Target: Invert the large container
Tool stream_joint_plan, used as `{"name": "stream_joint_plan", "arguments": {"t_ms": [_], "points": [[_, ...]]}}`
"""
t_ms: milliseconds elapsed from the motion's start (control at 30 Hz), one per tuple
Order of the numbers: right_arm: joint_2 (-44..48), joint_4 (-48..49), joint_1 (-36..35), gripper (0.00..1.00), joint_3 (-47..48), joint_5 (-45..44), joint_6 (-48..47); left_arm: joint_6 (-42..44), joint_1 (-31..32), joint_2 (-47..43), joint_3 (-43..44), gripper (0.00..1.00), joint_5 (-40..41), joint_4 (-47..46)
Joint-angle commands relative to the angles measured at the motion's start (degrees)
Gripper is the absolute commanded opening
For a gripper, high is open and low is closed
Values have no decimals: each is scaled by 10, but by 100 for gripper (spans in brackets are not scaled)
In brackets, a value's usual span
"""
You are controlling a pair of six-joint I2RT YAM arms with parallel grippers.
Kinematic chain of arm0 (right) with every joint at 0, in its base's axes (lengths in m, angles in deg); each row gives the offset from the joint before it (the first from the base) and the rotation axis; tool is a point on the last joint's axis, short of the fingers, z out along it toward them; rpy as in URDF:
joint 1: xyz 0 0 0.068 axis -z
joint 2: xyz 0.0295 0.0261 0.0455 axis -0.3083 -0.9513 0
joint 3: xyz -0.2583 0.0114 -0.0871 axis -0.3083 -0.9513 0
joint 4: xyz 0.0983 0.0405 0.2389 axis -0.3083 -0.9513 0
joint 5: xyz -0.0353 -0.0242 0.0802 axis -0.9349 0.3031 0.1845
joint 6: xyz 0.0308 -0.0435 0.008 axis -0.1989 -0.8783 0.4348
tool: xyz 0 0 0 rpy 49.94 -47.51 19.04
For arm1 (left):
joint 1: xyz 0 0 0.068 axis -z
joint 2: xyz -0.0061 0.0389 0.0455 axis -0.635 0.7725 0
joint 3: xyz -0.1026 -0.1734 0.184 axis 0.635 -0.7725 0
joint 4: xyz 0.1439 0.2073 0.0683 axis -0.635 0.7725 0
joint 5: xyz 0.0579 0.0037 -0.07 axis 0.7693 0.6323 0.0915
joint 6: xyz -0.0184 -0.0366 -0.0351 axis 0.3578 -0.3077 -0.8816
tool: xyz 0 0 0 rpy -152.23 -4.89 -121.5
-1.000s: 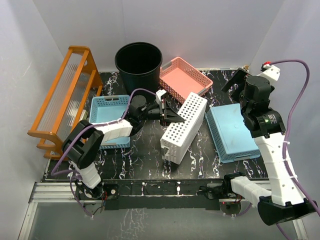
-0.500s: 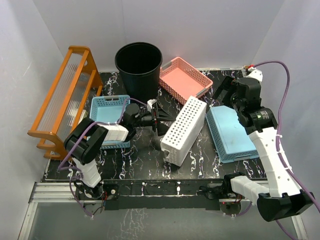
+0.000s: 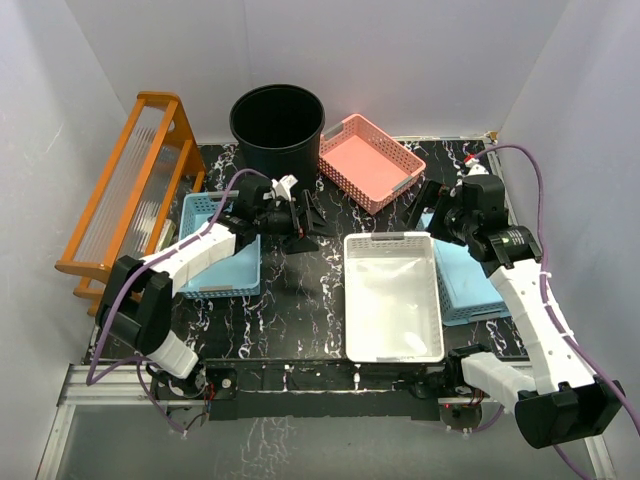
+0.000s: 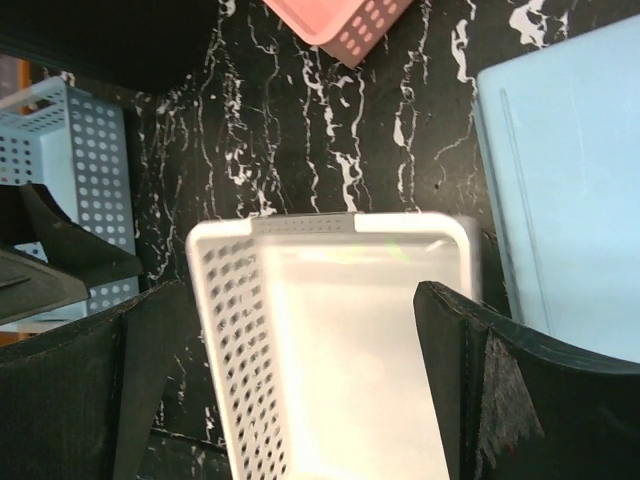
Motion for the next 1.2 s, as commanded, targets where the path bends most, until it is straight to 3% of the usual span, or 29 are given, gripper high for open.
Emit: {"name": "stream_joint_plan", "arguments": {"t_ms": [0, 133, 267, 333, 467, 667, 833, 1000, 1167], "points": [[9, -26, 1, 98, 34, -41, -25, 78, 2, -16, 29, 89, 12, 91], [0, -57, 1, 98, 37, -59, -42, 131, 5, -17, 56, 89, 31, 137], [-11, -30, -2, 98, 13, 85, -68, 165, 5, -21, 82, 90, 65, 185], [-8, -14, -27, 98, -5, 116, -64, 194, 2, -19, 118, 91, 95, 233], [-9, -13, -135, 98, -25, 80, -53, 234, -24, -17, 202, 92, 162, 322], [-67, 15, -358, 98, -39, -17, 16, 216, -67, -21, 263, 93, 177, 337], [-136, 32, -446, 97, -40, -70, 47, 183, -71, -54, 250, 94, 298, 328], [-213, 19, -463, 70, -67, -99, 64, 169, -72, -81, 222, 98, 340, 317], [-221, 35, -465, 33, -78, -115, 66, 197, -72, -107, 179, 99, 338, 280]]}}
